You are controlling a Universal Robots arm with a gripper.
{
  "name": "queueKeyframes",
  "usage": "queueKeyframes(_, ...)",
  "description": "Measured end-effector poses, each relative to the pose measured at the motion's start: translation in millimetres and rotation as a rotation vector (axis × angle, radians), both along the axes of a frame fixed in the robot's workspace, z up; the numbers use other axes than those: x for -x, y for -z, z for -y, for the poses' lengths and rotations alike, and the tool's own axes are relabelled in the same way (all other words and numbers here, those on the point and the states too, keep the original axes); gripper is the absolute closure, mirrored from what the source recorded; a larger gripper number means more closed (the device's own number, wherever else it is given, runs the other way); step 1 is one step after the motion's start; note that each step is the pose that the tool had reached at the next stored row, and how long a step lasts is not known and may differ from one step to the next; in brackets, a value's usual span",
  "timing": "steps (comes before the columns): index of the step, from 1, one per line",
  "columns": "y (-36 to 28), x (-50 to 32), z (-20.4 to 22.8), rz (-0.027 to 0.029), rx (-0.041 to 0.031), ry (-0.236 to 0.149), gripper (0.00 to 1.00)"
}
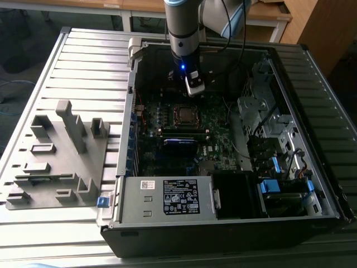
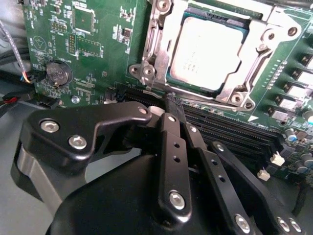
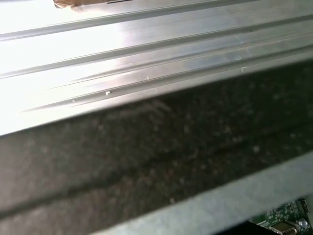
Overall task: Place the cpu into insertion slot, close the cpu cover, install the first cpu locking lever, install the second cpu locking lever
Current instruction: 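Install the first cpu locking lever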
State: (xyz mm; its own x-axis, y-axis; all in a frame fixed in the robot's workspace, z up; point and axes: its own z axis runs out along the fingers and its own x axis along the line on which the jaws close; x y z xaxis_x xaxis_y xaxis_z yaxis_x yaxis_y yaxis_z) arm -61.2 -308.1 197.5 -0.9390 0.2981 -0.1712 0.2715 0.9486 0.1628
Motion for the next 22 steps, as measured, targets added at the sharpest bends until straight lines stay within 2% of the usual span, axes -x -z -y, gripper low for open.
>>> queueKeyframes(3, 0.4, 0.0, 0.0, 0.0010, 0.0049, 0.000, 0.89)
queueKeyframes(7, 2.8, 0.1, 0.2, 0.0045, 0.0073, 0.001, 0.89)
queueKeyframes(11, 5.5, 0.0, 0.0, 0.0094, 0.0061, 0.001, 0.89)
queueKeyframes(14, 5.5, 0.0, 0.0, 0.0092, 0.0060, 0.001, 0.89)
queueKeyframes(16, 5.4, 0.1, 0.0, 0.0093, 0.0026, 0.001, 0.89)
queueKeyframes(18, 3.8, -0.1, -0.2, 0.0102, 0.0010, 0.001, 0.89)
queueKeyframes(22, -3.1, 0.0, 0.0, 0.0094, 0.0021, 0.001, 0.89)
